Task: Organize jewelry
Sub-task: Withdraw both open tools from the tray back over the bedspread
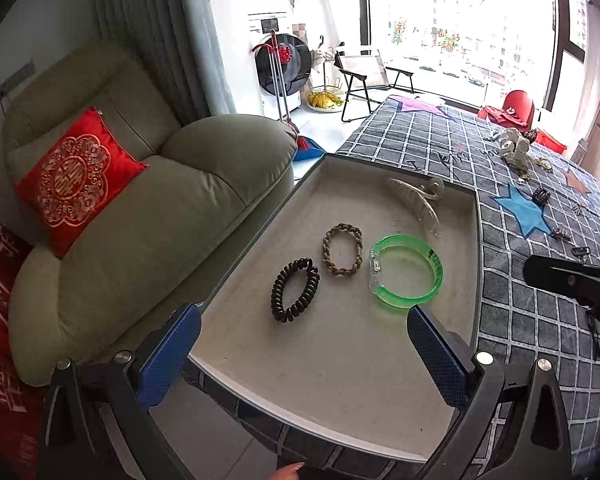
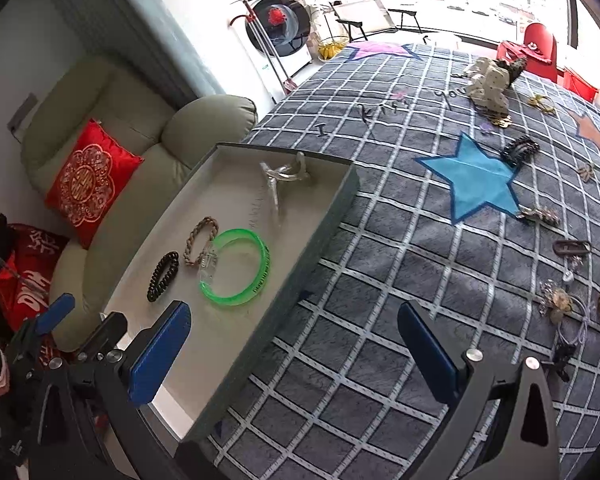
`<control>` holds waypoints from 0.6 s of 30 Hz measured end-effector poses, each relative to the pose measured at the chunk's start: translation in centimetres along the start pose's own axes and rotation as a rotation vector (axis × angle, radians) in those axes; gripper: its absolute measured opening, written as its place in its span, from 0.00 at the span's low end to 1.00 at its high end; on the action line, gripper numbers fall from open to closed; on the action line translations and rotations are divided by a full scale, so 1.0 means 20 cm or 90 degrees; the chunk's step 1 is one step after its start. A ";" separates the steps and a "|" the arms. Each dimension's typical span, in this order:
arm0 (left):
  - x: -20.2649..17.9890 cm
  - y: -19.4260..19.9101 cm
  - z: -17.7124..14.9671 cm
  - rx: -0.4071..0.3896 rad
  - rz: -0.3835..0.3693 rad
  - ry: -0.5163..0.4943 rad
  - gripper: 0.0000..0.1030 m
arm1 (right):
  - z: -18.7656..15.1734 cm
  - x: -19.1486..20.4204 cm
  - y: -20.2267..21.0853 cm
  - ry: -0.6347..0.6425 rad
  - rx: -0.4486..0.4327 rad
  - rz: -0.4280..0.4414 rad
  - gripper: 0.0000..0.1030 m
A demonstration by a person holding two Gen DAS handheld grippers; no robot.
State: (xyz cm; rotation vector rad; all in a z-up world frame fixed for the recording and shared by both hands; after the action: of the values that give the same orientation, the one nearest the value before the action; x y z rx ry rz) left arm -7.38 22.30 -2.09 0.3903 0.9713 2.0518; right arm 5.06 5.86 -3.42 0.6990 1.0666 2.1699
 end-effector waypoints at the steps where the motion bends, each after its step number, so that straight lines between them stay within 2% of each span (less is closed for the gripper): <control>1: 0.00 0.00 0.00 0.000 0.000 -0.001 1.00 | -0.01 -0.01 0.01 -0.002 0.000 0.000 1.00; 8: -0.01 0.04 -0.02 0.013 -0.009 0.002 1.00 | -0.10 -0.11 0.05 -0.013 0.005 -0.008 1.00; 18: -0.19 0.13 -0.07 0.003 -0.034 -0.052 1.00 | -0.19 -0.29 0.16 -0.050 -0.014 -0.035 1.00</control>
State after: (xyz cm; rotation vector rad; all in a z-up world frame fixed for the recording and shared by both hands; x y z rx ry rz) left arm -7.33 17.70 -0.75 0.4427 0.9274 1.9701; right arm 5.40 -1.80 -3.88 0.7302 1.0074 2.0865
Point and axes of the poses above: each gripper's, at about its wrist camera, not at the fingertips, and y roughly against the way its jaws point, x to its left, z to its top, the point moved 1 cm from there along -y, roughly the way its jaws point, and after that the axes turned 13 degrees about y, right-handed, at the moved point
